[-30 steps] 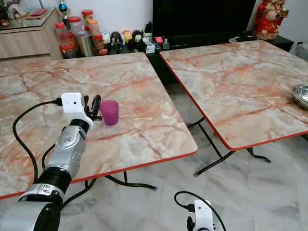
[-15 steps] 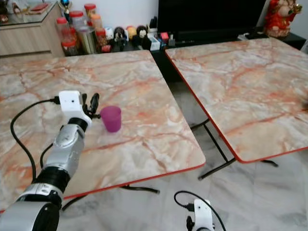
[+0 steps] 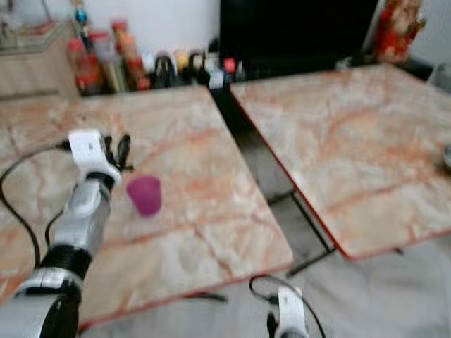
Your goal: Setting the table
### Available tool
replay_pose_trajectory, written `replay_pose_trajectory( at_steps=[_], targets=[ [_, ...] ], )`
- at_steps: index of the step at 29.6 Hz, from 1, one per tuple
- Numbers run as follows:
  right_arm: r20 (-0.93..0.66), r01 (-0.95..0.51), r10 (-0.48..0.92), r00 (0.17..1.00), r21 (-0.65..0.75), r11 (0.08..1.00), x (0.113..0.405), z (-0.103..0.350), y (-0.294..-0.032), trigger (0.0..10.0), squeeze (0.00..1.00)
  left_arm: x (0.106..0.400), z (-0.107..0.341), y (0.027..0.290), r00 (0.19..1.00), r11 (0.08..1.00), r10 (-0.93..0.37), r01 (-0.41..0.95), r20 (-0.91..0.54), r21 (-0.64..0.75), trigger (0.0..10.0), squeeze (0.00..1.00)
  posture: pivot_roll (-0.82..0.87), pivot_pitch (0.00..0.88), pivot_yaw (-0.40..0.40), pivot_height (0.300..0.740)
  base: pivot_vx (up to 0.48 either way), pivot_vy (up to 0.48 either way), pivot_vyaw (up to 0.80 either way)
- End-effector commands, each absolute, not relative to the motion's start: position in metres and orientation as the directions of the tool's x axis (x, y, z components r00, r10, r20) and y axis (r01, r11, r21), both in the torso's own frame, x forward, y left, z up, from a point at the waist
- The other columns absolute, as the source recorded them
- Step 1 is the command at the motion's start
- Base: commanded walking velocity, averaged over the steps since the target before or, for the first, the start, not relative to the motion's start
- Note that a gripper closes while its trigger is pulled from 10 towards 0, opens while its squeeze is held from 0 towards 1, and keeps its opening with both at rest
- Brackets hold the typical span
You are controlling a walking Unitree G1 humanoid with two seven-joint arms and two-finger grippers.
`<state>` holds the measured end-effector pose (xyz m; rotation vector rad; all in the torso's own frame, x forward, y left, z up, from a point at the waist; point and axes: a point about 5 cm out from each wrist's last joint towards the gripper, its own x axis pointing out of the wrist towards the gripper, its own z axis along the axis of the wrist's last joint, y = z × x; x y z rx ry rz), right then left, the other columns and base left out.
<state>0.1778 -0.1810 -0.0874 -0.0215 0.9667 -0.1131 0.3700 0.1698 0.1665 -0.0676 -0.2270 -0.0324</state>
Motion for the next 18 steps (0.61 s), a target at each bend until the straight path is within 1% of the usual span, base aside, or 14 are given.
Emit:
replay_pose_trajectory(
  at_steps=[1,6,8,9,10,11,14,17,18],
  targets=[
    [-0.823,0.102,-0.128,0.553,-0.085,0.991,0.175,-0.088,-0.190,10.0,0.00,0.372,0.173,0.163,0.972,0.996,-0.054,0.070,0.230,-0.062,10.0,0.00,0.00,0.000,-0.004,0.740,0.000,0.000,0.00],
    [-0.823,0.103,-0.128,0.553,-0.085,0.991,0.175,-0.088,-0.189,10.0,0.00,0.374,0.176,0.167,0.973,0.996,-0.045,0.062,0.227,-0.068,10.0,0.00,0.00,0.000,-0.004,0.740,0.000,0.000,0.00],
    [-0.824,0.104,-0.129,0.551,-0.085,0.991,0.174,-0.088,-0.189,10.0,0.00,0.380,0.182,0.181,0.987,0.999,-0.017,0.025,0.158,-0.045,10.0,0.00,0.00,0.000,0.000,0.740,0.000,0.000,0.00],
    [-0.824,0.104,-0.129,0.551,-0.085,0.991,0.174,-0.088,-0.189,10.0,0.00,0.380,0.182,0.181,0.987,0.999,-0.017,0.025,0.158,-0.045,10.0,0.00,0.00,0.000,0.000,0.740,0.000,0.000,0.00],
    [-0.825,0.106,-0.130,0.550,-0.086,0.991,0.173,-0.088,-0.189,10.0,0.00,0.381,0.184,0.185,0.991,1.000,-0.021,0.023,0.131,-0.012,10.0,0.00,0.00,0.000,0.000,0.740,0.000,0.000,0.00],
    [-0.825,0.106,-0.130,0.550,-0.086,0.991,0.173,-0.089,-0.190,10.0,0.00,0.382,0.184,0.185,0.993,0.999,-0.034,0.035,0.113,-0.006,10.0,0.00,0.00,0.000,0.000,0.740,0.000,0.000,0.00],
    [-0.826,0.105,-0.130,0.549,-0.086,0.991,0.173,-0.089,-0.190,10.0,0.00,0.382,0.180,0.184,0.992,0.991,-0.128,0.126,0.022,0.053,10.0,0.00,0.01,0.000,0.000,0.740,0.000,0.000,0.00],
    [-0.826,0.104,-0.129,0.549,-0.086,0.991,0.173,-0.089,-0.190,10.0,0.00,0.380,0.177,0.185,0.988,0.985,-0.154,0.155,-0.022,0.080,10.0,0.00,0.01,0.000,-0.001,0.740,0.000,0.000,0.00],
    [-0.826,0.102,-0.129,0.549,-0.086,0.991,0.173,-0.089,-0.190,10.0,0.00,0.379,0.175,0.185,0.985,0.982,-0.164,0.167,-0.046,0.092,10.0,1.00,0.01,0.000,-0.001,0.740,0.000,0.000,0.00]
  ],
)
